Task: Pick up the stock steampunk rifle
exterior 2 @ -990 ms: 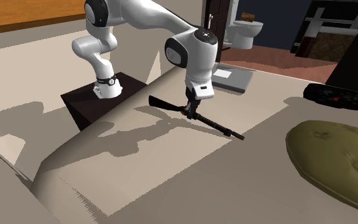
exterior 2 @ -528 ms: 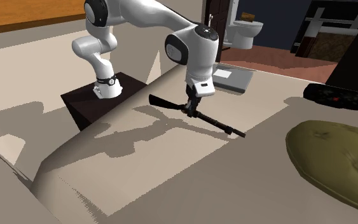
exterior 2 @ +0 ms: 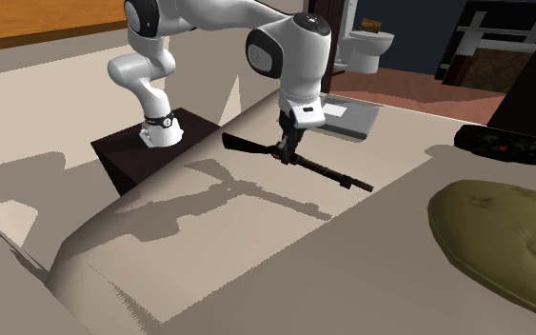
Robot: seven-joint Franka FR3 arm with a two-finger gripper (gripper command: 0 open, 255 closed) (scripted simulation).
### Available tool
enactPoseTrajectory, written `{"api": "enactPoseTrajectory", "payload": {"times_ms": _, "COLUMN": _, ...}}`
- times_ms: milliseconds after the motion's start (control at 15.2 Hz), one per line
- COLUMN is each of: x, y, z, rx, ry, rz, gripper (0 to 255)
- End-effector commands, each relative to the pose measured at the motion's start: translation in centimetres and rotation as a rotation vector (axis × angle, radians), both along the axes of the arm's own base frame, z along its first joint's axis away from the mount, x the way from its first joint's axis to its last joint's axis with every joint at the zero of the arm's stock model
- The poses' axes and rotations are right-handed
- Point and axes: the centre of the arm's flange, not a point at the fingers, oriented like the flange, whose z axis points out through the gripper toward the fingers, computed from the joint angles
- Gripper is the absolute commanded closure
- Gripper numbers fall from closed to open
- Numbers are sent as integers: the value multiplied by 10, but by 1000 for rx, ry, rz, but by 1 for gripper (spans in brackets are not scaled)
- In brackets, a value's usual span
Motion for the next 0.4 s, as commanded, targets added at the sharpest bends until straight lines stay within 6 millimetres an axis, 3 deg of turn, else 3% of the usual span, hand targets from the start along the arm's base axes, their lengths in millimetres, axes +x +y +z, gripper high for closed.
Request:
{"api": "enactPoseTrajectory", "payload": {"times_ms": 0, "x": 0, "y": 0, "z": 11, "rx": 0, "ry": 0, "rz": 0, "gripper": 255}}
{"api": "enactPoseTrajectory", "payload": {"times_ms": 330, "x": 0, "y": 0, "z": 27, "rx": 0, "ry": 0, "rz": 0, "gripper": 255}}
